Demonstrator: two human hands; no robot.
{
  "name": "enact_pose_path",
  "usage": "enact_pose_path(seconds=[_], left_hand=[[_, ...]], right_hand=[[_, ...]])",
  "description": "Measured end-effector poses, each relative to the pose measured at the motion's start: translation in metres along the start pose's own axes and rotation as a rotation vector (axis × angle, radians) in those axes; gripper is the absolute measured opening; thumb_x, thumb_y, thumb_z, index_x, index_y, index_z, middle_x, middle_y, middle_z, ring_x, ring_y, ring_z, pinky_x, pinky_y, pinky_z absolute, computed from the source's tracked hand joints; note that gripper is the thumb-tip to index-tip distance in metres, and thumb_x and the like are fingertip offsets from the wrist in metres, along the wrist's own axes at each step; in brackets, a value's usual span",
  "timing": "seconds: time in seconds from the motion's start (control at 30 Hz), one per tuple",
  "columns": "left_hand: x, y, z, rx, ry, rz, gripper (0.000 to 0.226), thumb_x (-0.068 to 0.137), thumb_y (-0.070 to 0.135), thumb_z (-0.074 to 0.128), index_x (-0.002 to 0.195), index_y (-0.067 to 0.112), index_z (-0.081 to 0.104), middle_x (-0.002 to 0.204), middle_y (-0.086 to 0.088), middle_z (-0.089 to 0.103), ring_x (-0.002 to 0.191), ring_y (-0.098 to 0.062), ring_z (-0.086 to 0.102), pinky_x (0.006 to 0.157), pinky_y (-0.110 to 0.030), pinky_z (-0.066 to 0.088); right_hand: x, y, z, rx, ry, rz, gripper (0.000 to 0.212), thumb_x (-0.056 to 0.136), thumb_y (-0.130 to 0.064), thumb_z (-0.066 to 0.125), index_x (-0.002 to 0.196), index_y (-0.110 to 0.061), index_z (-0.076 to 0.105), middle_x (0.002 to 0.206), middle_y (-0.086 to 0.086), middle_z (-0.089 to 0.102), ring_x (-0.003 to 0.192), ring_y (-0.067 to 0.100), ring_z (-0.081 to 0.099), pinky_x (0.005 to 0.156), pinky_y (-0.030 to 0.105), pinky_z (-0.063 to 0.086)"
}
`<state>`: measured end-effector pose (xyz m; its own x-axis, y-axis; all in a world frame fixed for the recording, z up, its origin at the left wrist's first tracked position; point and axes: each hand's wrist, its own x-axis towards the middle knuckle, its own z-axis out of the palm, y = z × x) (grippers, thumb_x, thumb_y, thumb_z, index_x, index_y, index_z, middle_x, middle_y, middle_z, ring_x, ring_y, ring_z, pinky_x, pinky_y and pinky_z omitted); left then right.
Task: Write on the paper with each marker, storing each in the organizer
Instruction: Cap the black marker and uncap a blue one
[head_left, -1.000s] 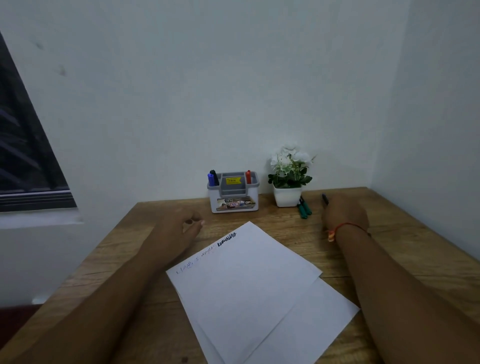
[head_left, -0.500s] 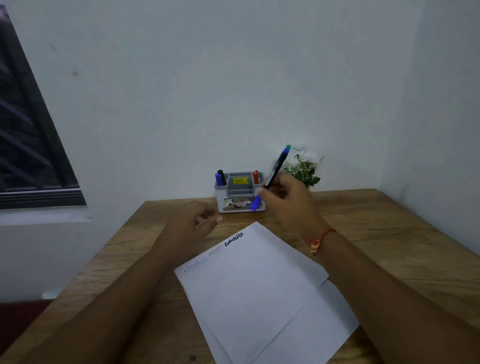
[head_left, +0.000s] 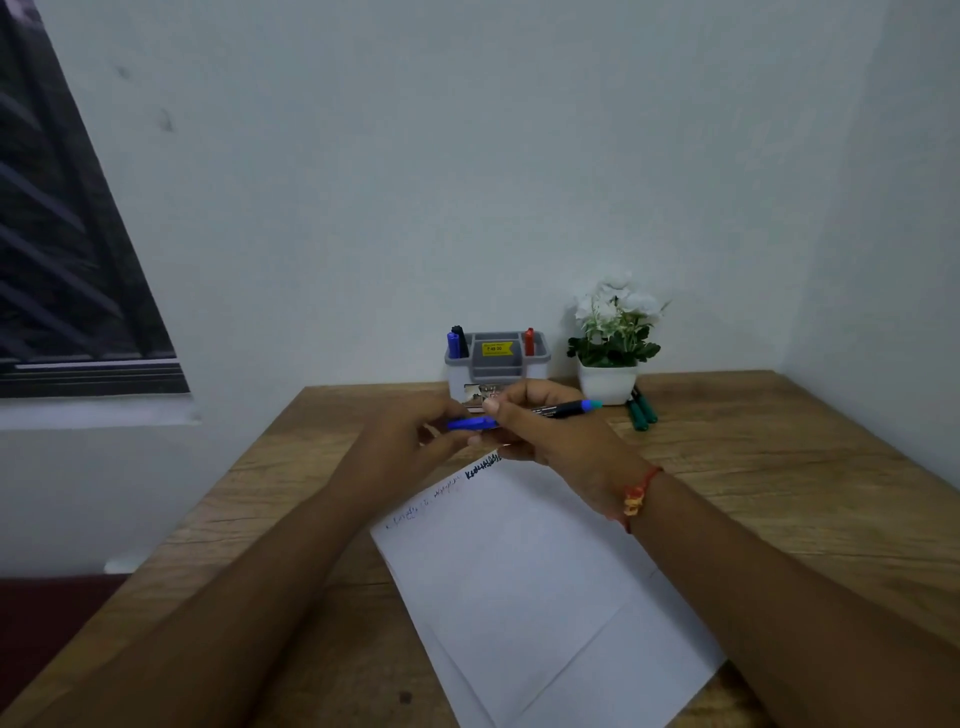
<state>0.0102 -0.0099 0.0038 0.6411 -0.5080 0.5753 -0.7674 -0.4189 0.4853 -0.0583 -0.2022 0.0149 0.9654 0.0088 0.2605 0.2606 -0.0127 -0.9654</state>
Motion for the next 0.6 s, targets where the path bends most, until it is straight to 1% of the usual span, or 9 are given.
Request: enact_pose_path(seconds=[0.07, 0.13, 0.2, 0.23, 0.3, 0.4, 0.47, 0.53, 0.6], left_hand=[[-0.0004, 0.0017, 0.0011, -0.002, -0.028, -0.006, 0.021, 0.086, 0.037, 0.069, 0.106, 0.031, 0.072, 0.089, 0.014, 0.071, 0.083, -0.005, 0.064, 0.075, -0.036, 0.055], [-0.0009, 0.0056, 0.0030, -0.022, -0.051, -0.016, 0.020, 0.085, 0.046, 0.063, 0.103, 0.041, 0.070, 0.084, 0.013, 0.071, 0.078, -0.005, 0.063, 0.070, -0.033, 0.053], [-0.0009, 0.0081, 0.0048, -0.065, -0.047, -0.038, 0.013, 0.087, 0.043, 0.063, 0.095, 0.052, 0.065, 0.079, 0.010, 0.071, 0.074, -0.008, 0.063, 0.066, -0.033, 0.052], [-0.0010, 0.0094, 0.0050, -0.091, -0.042, -0.057, 0.017, 0.089, 0.038, 0.065, 0.094, 0.054, 0.064, 0.080, 0.009, 0.072, 0.075, -0.009, 0.065, 0.069, -0.036, 0.053], [-0.0015, 0.0098, 0.0046, -0.121, -0.048, -0.087, 0.024, 0.091, 0.030, 0.065, 0.095, 0.053, 0.064, 0.083, 0.012, 0.073, 0.078, -0.009, 0.066, 0.074, -0.036, 0.055], [-0.0023, 0.0091, 0.0028, -0.165, -0.062, -0.106, 0.022, 0.092, 0.023, 0.064, 0.096, 0.044, 0.068, 0.078, 0.016, 0.070, 0.075, -0.003, 0.064, 0.071, -0.026, 0.051], [-0.0033, 0.0081, 0.0008, -0.237, -0.065, -0.131, 0.020, 0.093, 0.017, 0.064, 0.096, 0.035, 0.072, 0.077, 0.013, 0.071, 0.073, -0.004, 0.064, 0.071, -0.020, 0.050], [-0.0034, 0.0069, -0.0016, -0.277, -0.080, -0.162, 0.017, 0.093, 0.016, 0.063, 0.099, 0.028, 0.074, 0.082, 0.006, 0.072, 0.076, -0.011, 0.066, 0.073, -0.022, 0.053], [-0.0027, 0.0063, -0.0038, -0.253, -0.097, -0.172, 0.015, 0.093, 0.019, 0.063, 0.097, 0.031, 0.072, 0.081, 0.006, 0.072, 0.075, -0.007, 0.067, 0.073, -0.018, 0.053]], right_hand=[[0.0003, -0.0004, 0.0022, -0.038, 0.014, 0.017, 0.025, 0.095, -0.026, 0.068, 0.103, -0.002, 0.070, 0.098, 0.016, 0.078, 0.091, 0.021, 0.077, 0.081, 0.034, 0.061], [0.0012, 0.0005, 0.0032, -0.064, 0.031, 0.026, 0.027, 0.095, -0.028, 0.068, 0.107, -0.004, 0.070, 0.099, 0.015, 0.078, 0.091, 0.022, 0.077, 0.079, 0.032, 0.063], [0.0027, 0.0018, 0.0024, -0.067, 0.038, 0.042, 0.026, 0.096, -0.028, 0.067, 0.110, -0.005, 0.070, 0.102, 0.017, 0.077, 0.095, 0.027, 0.076, 0.081, 0.034, 0.062], [0.0033, 0.0024, 0.0022, -0.055, 0.035, 0.055, 0.026, 0.097, -0.026, 0.066, 0.112, -0.006, 0.070, 0.103, 0.018, 0.077, 0.097, 0.029, 0.075, 0.082, 0.035, 0.062], [0.0028, 0.0024, 0.0023, -0.020, 0.016, 0.073, 0.025, 0.098, -0.022, 0.064, 0.116, -0.006, 0.070, 0.107, 0.018, 0.076, 0.101, 0.029, 0.074, 0.083, 0.033, 0.062], [0.0008, 0.0004, 0.0028, 0.053, -0.027, 0.085, 0.023, 0.101, -0.015, 0.059, 0.118, -0.004, 0.070, 0.108, 0.018, 0.076, 0.096, 0.024, 0.076, 0.082, 0.030, 0.062], [0.0006, -0.0016, 0.0028, 0.104, -0.054, 0.102, 0.022, 0.104, -0.012, 0.052, 0.116, -0.005, 0.069, 0.106, 0.019, 0.077, 0.090, 0.022, 0.077, 0.081, 0.028, 0.062], [0.0006, -0.0032, 0.0030, 0.123, -0.075, 0.105, 0.024, 0.105, -0.012, 0.049, 0.117, -0.005, 0.069, 0.105, 0.019, 0.077, 0.090, 0.023, 0.077, 0.082, 0.030, 0.062], [0.0000, -0.0048, 0.0029, 0.111, -0.091, 0.107, 0.026, 0.106, -0.016, 0.049, 0.122, -0.006, 0.067, 0.105, 0.018, 0.077, 0.095, 0.026, 0.077, 0.085, 0.033, 0.062]])
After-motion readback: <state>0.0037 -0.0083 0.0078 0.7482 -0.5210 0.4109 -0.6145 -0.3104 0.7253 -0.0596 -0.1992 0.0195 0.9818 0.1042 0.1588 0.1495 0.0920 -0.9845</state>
